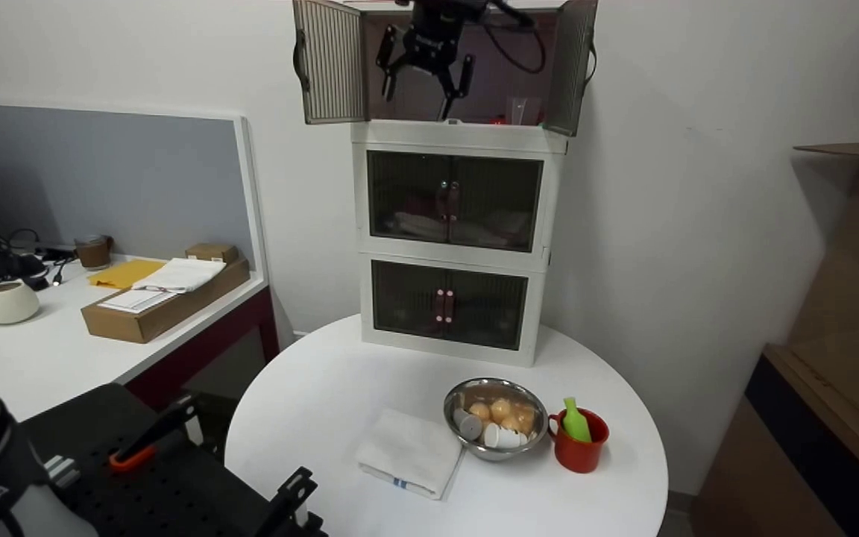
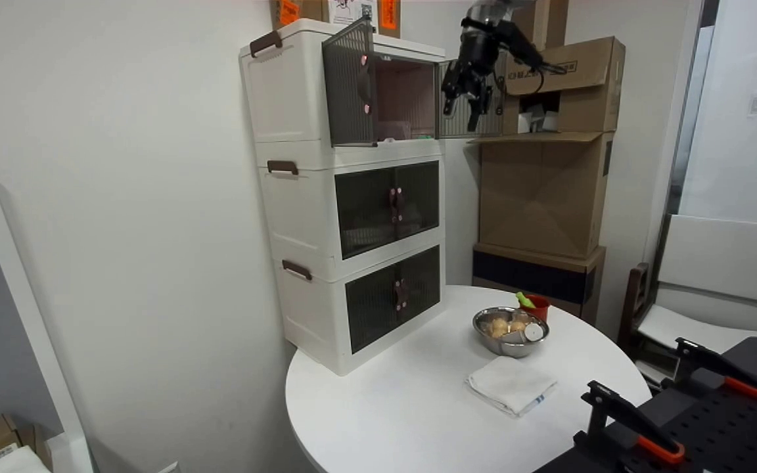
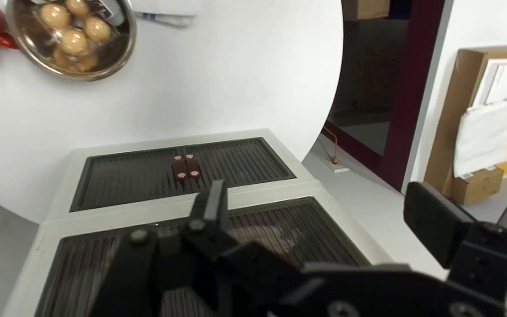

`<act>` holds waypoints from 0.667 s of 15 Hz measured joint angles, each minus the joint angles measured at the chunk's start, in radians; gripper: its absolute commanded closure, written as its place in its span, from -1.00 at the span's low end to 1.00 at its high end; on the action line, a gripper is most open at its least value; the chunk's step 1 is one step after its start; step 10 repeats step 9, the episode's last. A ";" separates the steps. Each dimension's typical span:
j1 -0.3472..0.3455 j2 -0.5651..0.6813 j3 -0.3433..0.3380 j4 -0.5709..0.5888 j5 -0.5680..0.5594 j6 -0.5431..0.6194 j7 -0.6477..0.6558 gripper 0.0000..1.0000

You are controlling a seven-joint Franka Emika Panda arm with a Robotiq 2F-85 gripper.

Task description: Remove the red cup from the top drawer

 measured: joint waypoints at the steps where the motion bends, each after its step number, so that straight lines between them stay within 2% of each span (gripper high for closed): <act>1: 0.045 -0.040 -0.045 0.000 -0.025 -0.025 -0.019 -1.00; 3: 0.126 -0.113 -0.116 -0.002 -0.086 -0.050 -0.050 -1.00; 6: 0.210 -0.188 -0.177 -0.004 -0.170 -0.050 -0.073 -1.00; 10: 0.226 -0.206 -0.188 -0.013 -0.183 -0.048 -0.079 -1.00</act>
